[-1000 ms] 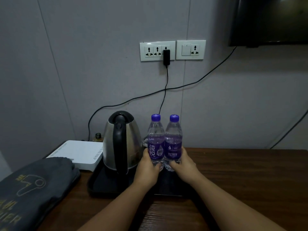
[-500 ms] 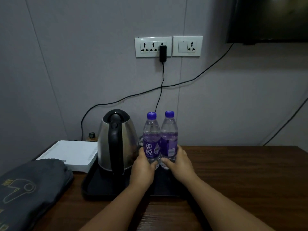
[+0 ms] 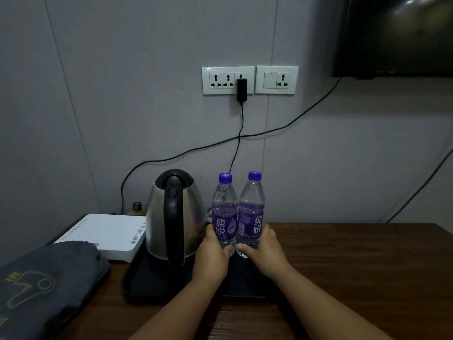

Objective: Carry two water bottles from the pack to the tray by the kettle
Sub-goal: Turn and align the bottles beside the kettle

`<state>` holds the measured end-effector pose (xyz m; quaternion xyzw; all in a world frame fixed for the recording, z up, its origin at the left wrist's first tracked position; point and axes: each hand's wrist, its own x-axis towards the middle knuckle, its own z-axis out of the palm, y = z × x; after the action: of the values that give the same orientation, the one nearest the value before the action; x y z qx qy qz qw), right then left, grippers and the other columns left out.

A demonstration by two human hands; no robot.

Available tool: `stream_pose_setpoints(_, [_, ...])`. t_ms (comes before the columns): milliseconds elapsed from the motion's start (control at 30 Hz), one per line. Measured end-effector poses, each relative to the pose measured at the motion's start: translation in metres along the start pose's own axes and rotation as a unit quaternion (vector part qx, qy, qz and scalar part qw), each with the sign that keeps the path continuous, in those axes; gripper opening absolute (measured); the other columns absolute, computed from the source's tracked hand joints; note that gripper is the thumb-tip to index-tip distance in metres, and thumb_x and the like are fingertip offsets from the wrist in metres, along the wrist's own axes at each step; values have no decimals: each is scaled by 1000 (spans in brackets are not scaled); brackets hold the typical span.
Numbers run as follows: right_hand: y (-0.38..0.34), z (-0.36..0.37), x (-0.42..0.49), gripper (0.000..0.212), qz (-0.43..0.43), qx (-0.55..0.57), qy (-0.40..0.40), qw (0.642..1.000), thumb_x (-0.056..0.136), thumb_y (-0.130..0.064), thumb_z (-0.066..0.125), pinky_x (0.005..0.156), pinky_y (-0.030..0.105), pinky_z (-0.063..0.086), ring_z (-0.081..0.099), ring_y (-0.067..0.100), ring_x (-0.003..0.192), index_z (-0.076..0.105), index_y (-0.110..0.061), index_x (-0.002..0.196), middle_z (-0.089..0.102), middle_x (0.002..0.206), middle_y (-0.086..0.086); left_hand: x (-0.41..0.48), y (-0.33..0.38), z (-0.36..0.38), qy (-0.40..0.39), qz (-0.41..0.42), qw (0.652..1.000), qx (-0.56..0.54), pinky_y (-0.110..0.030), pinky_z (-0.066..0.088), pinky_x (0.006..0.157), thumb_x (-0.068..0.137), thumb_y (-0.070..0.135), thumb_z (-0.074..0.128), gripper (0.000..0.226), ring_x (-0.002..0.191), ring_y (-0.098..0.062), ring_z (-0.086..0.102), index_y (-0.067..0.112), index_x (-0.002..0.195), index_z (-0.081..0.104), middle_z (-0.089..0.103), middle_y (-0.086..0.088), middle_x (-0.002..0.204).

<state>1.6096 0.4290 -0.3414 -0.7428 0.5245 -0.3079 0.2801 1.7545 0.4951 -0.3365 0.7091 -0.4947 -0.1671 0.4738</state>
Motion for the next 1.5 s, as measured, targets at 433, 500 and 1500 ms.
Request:
stream_pose_setpoints(433, [10,1,-1,83,11,57,-5,998,80,-39,83,92,36,54,66,13,112,35,-29,148,69,129,-9,-2,0,0,8,-3,1000,25,-29,50,84,89,17,77,60,111,-24,70,21,140,45,73,-3,122])
stream_pose_setpoints(500, [11,1,0,83,13,65,1,998,79,-40,85,87,33,51,63,8,107,36,-30,145,65,119,-17,-2,1,0,14,-6,999,37,-34,55,89,88,19,77,61,111,-25,70,19,140,45,73,-5,122])
stream_pose_setpoints(1500, [17,4,-1,72,-4,33,40,999,73,-42,90,77,29,50,66,11,100,41,-35,126,69,112,-13,-4,6,-1,47,-4,996,76,-37,57,85,83,27,84,60,107,-29,73,14,131,51,77,-9,114])
